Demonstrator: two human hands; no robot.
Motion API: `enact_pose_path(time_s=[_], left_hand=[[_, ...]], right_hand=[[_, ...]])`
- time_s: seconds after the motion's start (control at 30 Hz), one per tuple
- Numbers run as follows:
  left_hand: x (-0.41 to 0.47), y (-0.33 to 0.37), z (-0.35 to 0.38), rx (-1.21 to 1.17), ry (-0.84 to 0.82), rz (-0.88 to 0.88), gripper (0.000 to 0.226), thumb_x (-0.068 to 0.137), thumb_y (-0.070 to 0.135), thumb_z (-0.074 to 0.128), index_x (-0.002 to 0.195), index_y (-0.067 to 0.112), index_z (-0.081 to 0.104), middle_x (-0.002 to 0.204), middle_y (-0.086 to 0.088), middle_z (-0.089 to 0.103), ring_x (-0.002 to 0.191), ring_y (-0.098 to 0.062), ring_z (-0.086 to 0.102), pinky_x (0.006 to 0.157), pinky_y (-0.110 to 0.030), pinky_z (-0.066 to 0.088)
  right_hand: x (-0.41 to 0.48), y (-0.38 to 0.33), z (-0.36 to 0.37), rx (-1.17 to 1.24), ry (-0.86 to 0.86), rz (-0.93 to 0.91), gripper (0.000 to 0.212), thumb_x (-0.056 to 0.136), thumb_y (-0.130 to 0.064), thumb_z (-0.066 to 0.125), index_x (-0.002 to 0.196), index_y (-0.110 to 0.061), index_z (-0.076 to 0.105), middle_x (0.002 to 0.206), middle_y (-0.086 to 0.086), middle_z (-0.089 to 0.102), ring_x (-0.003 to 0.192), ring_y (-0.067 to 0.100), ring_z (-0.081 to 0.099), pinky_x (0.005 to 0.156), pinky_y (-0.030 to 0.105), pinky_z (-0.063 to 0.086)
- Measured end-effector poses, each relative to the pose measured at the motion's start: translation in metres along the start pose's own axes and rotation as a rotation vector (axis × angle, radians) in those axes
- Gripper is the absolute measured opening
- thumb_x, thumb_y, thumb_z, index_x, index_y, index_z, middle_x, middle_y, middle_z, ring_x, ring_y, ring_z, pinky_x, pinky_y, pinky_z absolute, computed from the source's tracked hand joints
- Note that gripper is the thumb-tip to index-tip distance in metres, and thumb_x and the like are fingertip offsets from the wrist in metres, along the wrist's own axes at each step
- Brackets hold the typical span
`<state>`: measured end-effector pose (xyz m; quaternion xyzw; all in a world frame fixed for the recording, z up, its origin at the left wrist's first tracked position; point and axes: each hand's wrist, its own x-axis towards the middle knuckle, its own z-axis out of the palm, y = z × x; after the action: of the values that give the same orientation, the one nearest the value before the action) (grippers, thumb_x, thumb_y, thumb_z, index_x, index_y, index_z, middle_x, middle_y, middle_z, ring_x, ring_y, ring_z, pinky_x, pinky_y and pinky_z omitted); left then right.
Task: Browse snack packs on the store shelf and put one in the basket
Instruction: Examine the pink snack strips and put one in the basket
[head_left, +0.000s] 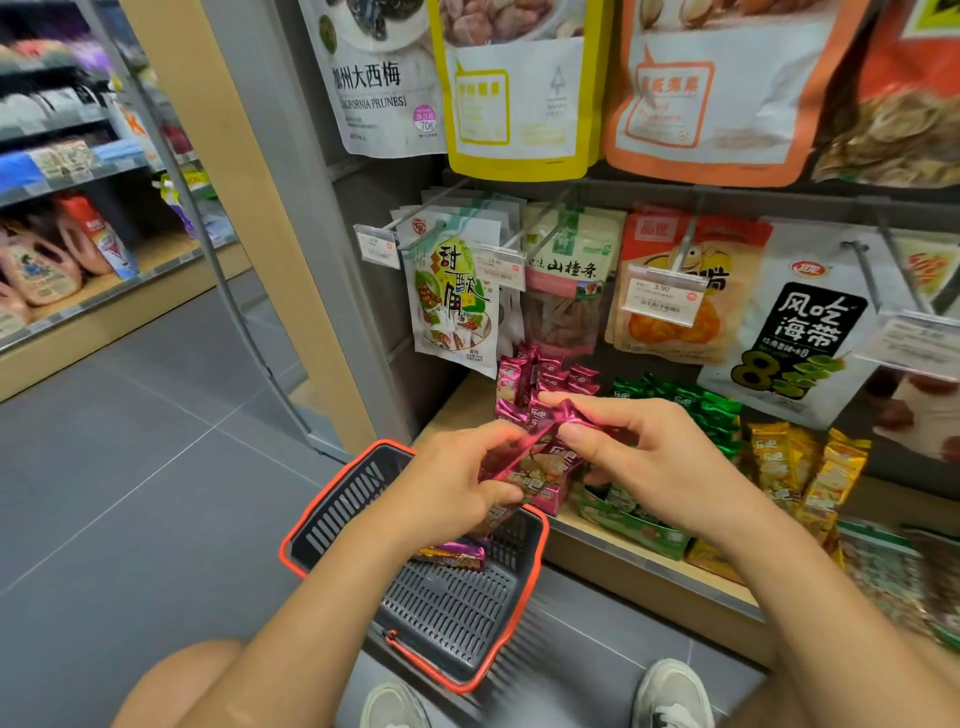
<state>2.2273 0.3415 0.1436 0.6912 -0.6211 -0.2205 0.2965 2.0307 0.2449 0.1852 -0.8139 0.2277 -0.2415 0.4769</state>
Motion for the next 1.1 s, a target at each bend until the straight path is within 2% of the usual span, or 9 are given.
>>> enact_pose_path(time_s=[0.1,0.2,0.37,0.5,0.6,0.73,0.83,1.0,1.1], left_hand=[[0.004,0.002,0.002,0.029,-0.028,-0.001,0.044,0.080,0.026,0.078,0.113,0.043,0.054,0.101,0.016,0.068,0.091,0.004,0.062,0.083,-0.028,0.053],[0.011,0.003,0.000,0.119,-0.107,-0.025,0.034,0.080,0.039,0.075,0.111,0.038,0.060,0.096,0.015,0.068,0.088,0.000,0.062,0.082,-0.029,0.053],[0.031,0.006,-0.004,0.331,-0.153,0.084,0.028,0.082,0.040,0.072,0.107,0.034,0.061,0.093,0.010,0.068,0.085,-0.012,0.063,0.077,-0.032,0.051],[0.052,-0.001,-0.002,0.122,-0.223,0.072,0.037,0.073,0.030,0.083,0.105,0.032,0.066,0.089,0.014,0.067,0.078,-0.002,0.062,0.079,-0.030,0.054],[0.075,-0.017,-0.005,0.039,-0.238,0.044,0.051,0.064,0.031,0.089,0.109,0.034,0.066,0.106,0.011,0.066,0.097,-0.006,0.062,0.091,-0.032,0.051],[0.107,-0.053,-0.003,0.303,-0.152,0.007,0.065,0.067,0.044,0.085,0.125,0.035,0.057,0.130,0.003,0.049,0.123,-0.018,0.043,0.107,-0.036,0.038],[0.121,-0.082,0.010,0.453,-0.206,-0.017,0.069,0.081,0.051,0.070,0.142,0.035,0.042,0.149,-0.005,0.037,0.135,-0.028,0.032,0.113,-0.041,0.031],[0.134,-0.116,0.020,0.444,-0.180,-0.033,0.051,0.084,0.043,0.070,0.130,0.030,0.051,0.122,-0.005,0.057,0.110,-0.026,0.058,0.090,-0.032,0.045],[0.143,-0.129,0.016,0.432,-0.097,-0.044,0.044,0.080,0.035,0.076,0.115,0.026,0.050,0.101,0.002,0.052,0.090,-0.021,0.058,0.074,-0.028,0.040]], right_hand=[[-0.003,-0.005,0.000,-0.167,0.065,-0.089,0.034,0.088,-0.047,0.051,0.121,-0.049,0.060,0.118,-0.028,0.064,0.112,-0.012,0.056,0.096,0.019,0.049],[-0.005,-0.004,0.002,-0.297,0.085,-0.150,0.034,0.094,-0.035,0.055,0.128,-0.036,0.062,0.121,-0.020,0.065,0.114,-0.008,0.056,0.098,0.020,0.047],[-0.002,0.003,-0.005,-0.181,0.123,-0.087,0.032,0.085,-0.026,0.070,0.112,-0.043,0.067,0.104,-0.026,0.068,0.101,-0.008,0.061,0.083,0.007,0.046],[0.003,0.013,-0.003,-0.374,0.037,-0.013,0.031,0.084,-0.034,0.073,0.107,-0.045,0.056,0.095,-0.025,0.066,0.089,-0.008,0.061,0.074,0.007,0.045],[0.008,0.022,0.001,-0.413,0.153,0.046,0.028,0.083,-0.035,0.074,0.104,-0.044,0.057,0.084,-0.019,0.068,0.080,-0.003,0.061,0.072,0.017,0.048],[0.017,0.030,-0.001,-0.455,0.259,0.115,0.027,0.082,-0.035,0.074,0.105,-0.042,0.062,0.087,-0.026,0.065,0.084,-0.006,0.060,0.075,0.021,0.048],[0.027,0.034,0.001,-0.460,0.198,0.184,0.019,0.083,-0.047,0.067,0.100,-0.040,0.067,0.087,-0.025,0.067,0.084,-0.005,0.061,0.079,0.028,0.051],[0.060,0.034,0.008,-0.515,0.045,0.176,0.022,0.086,-0.048,0.065,0.102,-0.033,0.070,0.078,-0.029,0.063,0.079,-0.014,0.058,0.076,0.016,0.048],[0.090,0.038,0.012,-0.518,0.058,0.139,0.015,0.089,-0.040,0.066,0.100,-0.031,0.069,0.083,-0.021,0.068,0.078,-0.005,0.062,0.077,0.026,0.052]])
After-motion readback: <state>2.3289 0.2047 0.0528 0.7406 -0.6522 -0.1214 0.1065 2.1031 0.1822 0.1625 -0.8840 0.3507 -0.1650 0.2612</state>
